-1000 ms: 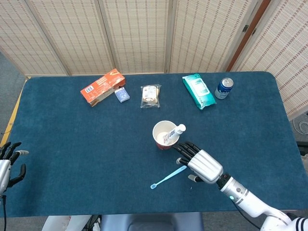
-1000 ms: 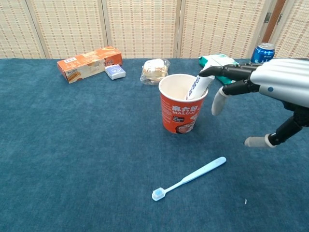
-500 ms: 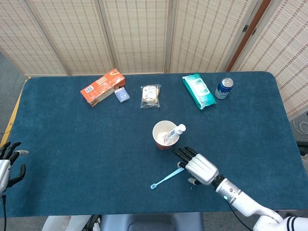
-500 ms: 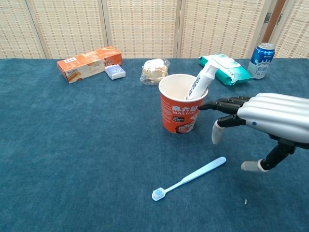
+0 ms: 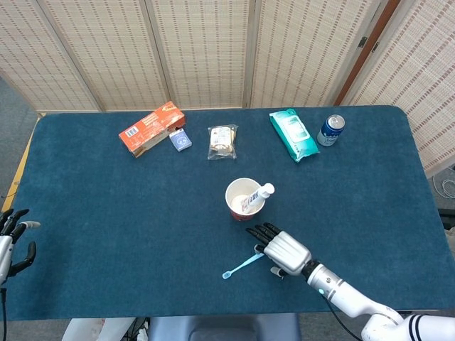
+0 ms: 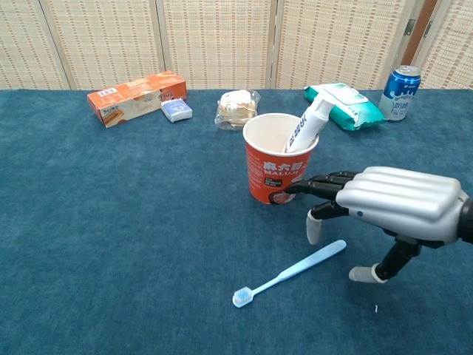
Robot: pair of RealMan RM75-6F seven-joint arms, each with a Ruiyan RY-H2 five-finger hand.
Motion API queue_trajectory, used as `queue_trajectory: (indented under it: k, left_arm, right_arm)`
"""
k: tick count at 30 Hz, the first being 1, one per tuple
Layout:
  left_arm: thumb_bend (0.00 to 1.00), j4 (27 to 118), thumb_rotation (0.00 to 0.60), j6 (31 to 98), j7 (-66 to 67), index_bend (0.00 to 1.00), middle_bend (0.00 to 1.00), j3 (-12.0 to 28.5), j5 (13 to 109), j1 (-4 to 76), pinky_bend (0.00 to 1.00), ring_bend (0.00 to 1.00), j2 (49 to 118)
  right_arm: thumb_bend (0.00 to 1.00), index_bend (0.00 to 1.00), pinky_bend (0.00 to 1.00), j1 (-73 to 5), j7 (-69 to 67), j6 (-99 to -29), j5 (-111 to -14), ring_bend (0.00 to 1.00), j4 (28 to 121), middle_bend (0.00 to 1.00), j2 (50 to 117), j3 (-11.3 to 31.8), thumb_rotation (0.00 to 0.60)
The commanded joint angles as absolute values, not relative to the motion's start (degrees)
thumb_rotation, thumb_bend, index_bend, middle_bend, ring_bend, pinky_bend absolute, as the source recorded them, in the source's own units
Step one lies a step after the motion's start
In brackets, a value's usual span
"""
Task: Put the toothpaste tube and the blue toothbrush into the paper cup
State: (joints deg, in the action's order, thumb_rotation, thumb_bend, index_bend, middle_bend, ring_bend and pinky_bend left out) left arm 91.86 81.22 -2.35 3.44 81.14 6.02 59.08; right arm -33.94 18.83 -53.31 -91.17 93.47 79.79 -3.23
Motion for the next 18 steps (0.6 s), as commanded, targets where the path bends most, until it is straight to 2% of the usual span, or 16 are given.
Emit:
queue_trajectory:
  k: [1,18]
  left_arm:
    - [0.52,91.84,0.600,81.25,-2.45,0.32,0.16,3.47,81.11,6.00,0.16,0.08,59.02]
    - [0.52,92.13,0.600,81.86,-3.83,0.32,0.16,3.79,80.95,5.63,0.16,0.08,58.00]
  right_arm:
    - [0.15,0.41,0.12,-34.43,18.80,-52.36,-90.39,0.00,93.07,0.00,80.53,-2.91,0.600]
    - [0.18,0.43,0.12,-36.68,19.25,-48.53,-87.49,0.00,90.85,0.00,84.90,-2.23,0.600]
